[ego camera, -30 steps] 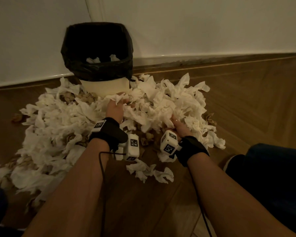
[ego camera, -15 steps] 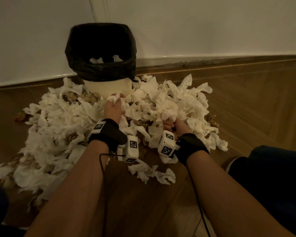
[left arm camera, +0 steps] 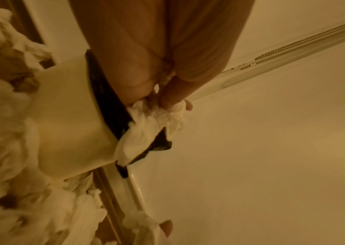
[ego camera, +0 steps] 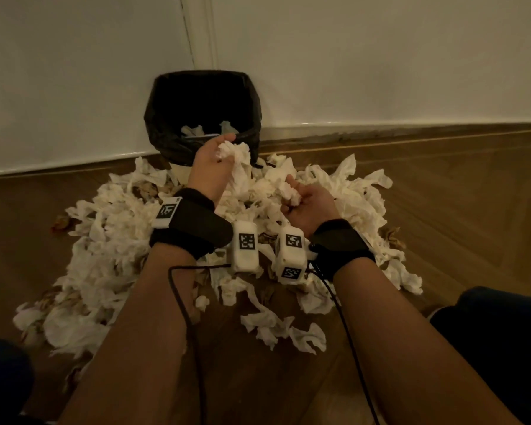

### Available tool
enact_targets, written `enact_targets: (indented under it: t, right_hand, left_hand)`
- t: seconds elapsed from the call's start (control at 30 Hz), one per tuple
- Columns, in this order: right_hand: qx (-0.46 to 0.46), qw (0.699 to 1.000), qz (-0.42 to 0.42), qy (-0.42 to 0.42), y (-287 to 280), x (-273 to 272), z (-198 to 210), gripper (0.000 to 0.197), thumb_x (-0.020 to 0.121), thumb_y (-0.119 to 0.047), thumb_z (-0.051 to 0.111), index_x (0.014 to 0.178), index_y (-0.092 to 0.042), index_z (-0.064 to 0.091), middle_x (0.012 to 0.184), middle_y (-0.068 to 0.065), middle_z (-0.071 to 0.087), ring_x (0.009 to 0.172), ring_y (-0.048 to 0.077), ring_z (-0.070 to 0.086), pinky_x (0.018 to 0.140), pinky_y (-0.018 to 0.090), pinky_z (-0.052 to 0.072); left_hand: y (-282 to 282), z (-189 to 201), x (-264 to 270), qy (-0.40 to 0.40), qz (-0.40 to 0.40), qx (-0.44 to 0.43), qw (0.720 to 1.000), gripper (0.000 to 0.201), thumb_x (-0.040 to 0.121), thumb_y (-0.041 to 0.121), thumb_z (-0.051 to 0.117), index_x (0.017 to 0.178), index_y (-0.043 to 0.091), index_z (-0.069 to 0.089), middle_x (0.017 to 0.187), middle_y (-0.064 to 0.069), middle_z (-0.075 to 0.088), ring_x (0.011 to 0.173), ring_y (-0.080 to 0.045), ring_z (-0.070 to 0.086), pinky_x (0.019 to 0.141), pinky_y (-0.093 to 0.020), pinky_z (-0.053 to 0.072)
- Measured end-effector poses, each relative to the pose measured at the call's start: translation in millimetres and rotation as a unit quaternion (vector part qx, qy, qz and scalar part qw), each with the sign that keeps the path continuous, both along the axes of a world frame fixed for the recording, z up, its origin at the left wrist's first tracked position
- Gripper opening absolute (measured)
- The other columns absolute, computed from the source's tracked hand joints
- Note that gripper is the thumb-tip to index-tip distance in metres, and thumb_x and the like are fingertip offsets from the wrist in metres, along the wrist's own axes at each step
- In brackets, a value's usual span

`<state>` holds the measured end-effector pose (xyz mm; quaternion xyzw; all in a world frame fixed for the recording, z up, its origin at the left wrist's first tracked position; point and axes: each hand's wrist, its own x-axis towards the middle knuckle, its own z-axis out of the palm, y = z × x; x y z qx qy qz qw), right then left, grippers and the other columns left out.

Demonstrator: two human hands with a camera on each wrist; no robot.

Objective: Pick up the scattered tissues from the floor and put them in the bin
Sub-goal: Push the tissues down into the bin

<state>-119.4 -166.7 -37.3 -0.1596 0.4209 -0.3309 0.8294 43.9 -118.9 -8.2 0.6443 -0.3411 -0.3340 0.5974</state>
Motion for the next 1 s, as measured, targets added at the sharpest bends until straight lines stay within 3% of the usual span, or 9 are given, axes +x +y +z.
enact_targets:
  t: [0.1, 0.2, 0.4, 0.57, 0.67, 0.77, 0.83, 0.93, 1.0]
  right_hand:
    - [-0.076, 0.995, 0.024, 0.054, -1.4, 10.5, 7.0, 0.044, 0.092, 0.007, 0.031, 0.129, -0.004, 0.052, 0.122, 0.005, 0.044, 0.067, 0.011, 0.042, 0.065, 0.021, 0.036]
    - [-0.122, 0.991, 0.024, 0.037, 0.6, 20.1, 10.0, 0.046, 0.093, 0.014, 0.031, 0.133, -0.002, 0.048, 0.132, 0.016, 0.047, 0.091, 0.017, 0.057, 0.074, 0.020, 0.048]
    - [-0.168, 0.985, -0.018, 0.024, -11.0, 50.0, 34.0, 0.019, 0.089, 0.011, 0.049, 0.103, 0.000, 0.057, 0.116, 0.026, 0.058, 0.090, 0.028, 0.065, 0.073, 0.028, 0.059]
    - [-0.305, 0.934, -0.007, 0.186, -36.8, 84.9, 74.6, 0.012, 0.081, -0.008, 0.070, 0.080, -0.017, 0.063, 0.077, 0.003, 0.063, 0.062, 0.013, 0.059, 0.046, 0.016, 0.048]
    - [-0.352, 0.906, -0.013, 0.234, -50.7, 101.0, 88.6, 0.006, 0.082, -0.009, 0.070, 0.083, -0.013, 0.065, 0.071, -0.001, 0.062, 0.057, 0.010, 0.056, 0.048, 0.017, 0.050]
    - [-0.352, 0.905, 0.011, 0.239, -56.9, 109.7, 91.3, 0.017, 0.086, -0.003, 0.063, 0.103, -0.004, 0.066, 0.083, 0.005, 0.065, 0.067, 0.015, 0.061, 0.071, 0.027, 0.057]
    - [-0.348, 0.909, 0.028, 0.228, -55.4, 111.8, 87.3, 0.025, 0.088, 0.000, 0.058, 0.113, -0.001, 0.062, 0.091, 0.009, 0.063, 0.076, 0.019, 0.062, 0.078, 0.029, 0.056]
    - [-0.351, 0.905, 0.029, 0.240, -50.4, 108.7, 75.6, 0.022, 0.092, -0.003, 0.053, 0.112, -0.004, 0.063, 0.082, 0.002, 0.062, 0.068, 0.012, 0.060, 0.062, 0.019, 0.054]
    - [-0.347, 0.901, 0.021, 0.259, -48.2, 100.6, 66.6, 0.018, 0.093, -0.005, 0.052, 0.104, -0.009, 0.065, 0.076, -0.001, 0.061, 0.064, 0.009, 0.057, 0.056, 0.017, 0.051]
  left_hand:
    - [8.4, 9.7, 8.5, -0.014, 0.028, -0.051, 0.998, 0.034, 0.089, -0.003, 0.049, 0.097, 0.029, 0.061, 0.103, 0.010, 0.060, 0.098, 0.002, 0.056, 0.082, -0.011, 0.047]
    - [15.0, 13.7, 18.9, -0.006, 0.088, -0.083, 0.993, 0.030, 0.085, 0.001, 0.059, 0.094, 0.030, 0.063, 0.100, 0.008, 0.064, 0.095, 0.000, 0.060, 0.083, -0.017, 0.051]
    - [16.3, 30.6, 37.9, 0.027, 0.169, -0.127, 0.977, 0.023, 0.078, 0.003, 0.070, 0.081, 0.024, 0.061, 0.090, -0.003, 0.067, 0.086, -0.014, 0.065, 0.076, -0.032, 0.056]
    - [2.6, 54.7, 53.8, -0.014, 0.170, -0.140, 0.975, 0.021, 0.077, 0.008, 0.073, 0.076, 0.026, 0.060, 0.084, 0.001, 0.067, 0.076, -0.011, 0.064, 0.060, -0.020, 0.052]
    - [-10.6, 63.7, 63.0, -0.035, 0.176, -0.131, 0.975, 0.016, 0.079, 0.012, 0.071, 0.079, 0.024, 0.060, 0.085, -0.001, 0.065, 0.068, -0.011, 0.060, 0.056, -0.021, 0.052]
    - [-20.7, 60.9, 67.7, -0.030, 0.182, -0.099, 0.978, 0.017, 0.083, 0.008, 0.064, 0.098, 0.016, 0.061, 0.093, 0.000, 0.064, 0.076, -0.011, 0.062, 0.063, -0.025, 0.055]
    - [-21.5, 54.3, 68.6, -0.024, 0.178, -0.073, 0.981, 0.031, 0.085, 0.011, 0.063, 0.115, 0.016, 0.057, 0.105, -0.002, 0.062, 0.084, -0.012, 0.062, 0.075, -0.030, 0.056]
    - [-13.4, 41.2, 67.8, -0.042, 0.170, -0.039, 0.984, 0.047, 0.086, 0.019, 0.064, 0.130, 0.021, 0.048, 0.126, -0.005, 0.055, 0.102, -0.015, 0.059, 0.091, -0.036, 0.053]
    - [-6.5, 34.1, 64.1, -0.036, 0.168, -0.036, 0.985, 0.047, 0.087, 0.020, 0.062, 0.131, 0.024, 0.047, 0.131, -0.005, 0.051, 0.103, -0.013, 0.057, 0.093, -0.037, 0.051]
